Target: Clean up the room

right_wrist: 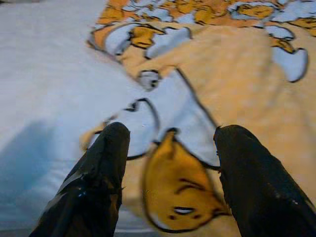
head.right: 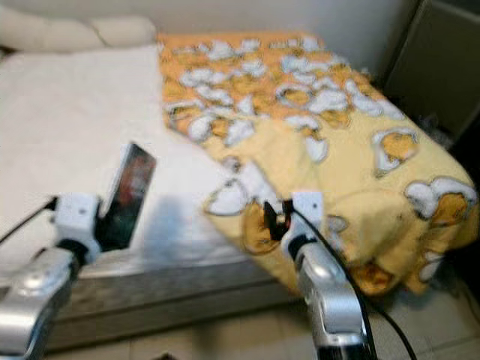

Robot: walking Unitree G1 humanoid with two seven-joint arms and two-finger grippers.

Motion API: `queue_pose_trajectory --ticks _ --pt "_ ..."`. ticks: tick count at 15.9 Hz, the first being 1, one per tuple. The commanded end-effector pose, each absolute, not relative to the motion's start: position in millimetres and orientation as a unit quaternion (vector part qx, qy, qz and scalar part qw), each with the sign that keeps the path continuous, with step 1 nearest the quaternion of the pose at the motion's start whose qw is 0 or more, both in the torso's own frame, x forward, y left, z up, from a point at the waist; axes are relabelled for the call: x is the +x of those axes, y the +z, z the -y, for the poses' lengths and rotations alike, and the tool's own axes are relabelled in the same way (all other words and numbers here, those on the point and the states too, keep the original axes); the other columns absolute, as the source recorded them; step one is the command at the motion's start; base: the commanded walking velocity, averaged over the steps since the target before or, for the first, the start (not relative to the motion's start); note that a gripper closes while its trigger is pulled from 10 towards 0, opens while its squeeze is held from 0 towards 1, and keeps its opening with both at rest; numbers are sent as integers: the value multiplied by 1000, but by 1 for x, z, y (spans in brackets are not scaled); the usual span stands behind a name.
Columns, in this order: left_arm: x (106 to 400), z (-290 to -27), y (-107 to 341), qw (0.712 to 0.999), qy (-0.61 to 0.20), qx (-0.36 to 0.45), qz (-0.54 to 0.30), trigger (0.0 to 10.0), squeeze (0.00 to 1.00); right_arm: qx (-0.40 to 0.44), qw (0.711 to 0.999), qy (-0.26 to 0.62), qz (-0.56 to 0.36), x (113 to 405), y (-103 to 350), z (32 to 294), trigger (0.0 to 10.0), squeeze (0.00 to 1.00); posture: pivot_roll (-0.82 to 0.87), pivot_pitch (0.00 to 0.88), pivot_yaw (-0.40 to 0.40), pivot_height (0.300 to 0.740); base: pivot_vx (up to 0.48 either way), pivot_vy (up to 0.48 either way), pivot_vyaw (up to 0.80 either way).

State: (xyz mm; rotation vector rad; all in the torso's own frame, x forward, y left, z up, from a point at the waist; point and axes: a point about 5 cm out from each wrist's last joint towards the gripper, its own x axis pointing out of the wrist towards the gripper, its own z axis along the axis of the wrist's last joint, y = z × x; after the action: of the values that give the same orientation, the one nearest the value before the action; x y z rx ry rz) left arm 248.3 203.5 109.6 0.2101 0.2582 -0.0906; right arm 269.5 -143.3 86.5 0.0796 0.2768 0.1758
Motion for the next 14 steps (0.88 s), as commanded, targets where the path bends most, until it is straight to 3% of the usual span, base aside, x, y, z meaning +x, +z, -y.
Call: queue_pose_trajectory --ticks 1,14 --pt "253 -193 120 987 -66 105 -102 10000 0 33 988 74 -130 270 88 152 10000 0 38 0 21 740 0 469 0" --pt "255 -190 122 986 -75 111 -102 10000 0 26 987 96 -129 270 88 147 10000 0 52 0 24 740 0 468 0"
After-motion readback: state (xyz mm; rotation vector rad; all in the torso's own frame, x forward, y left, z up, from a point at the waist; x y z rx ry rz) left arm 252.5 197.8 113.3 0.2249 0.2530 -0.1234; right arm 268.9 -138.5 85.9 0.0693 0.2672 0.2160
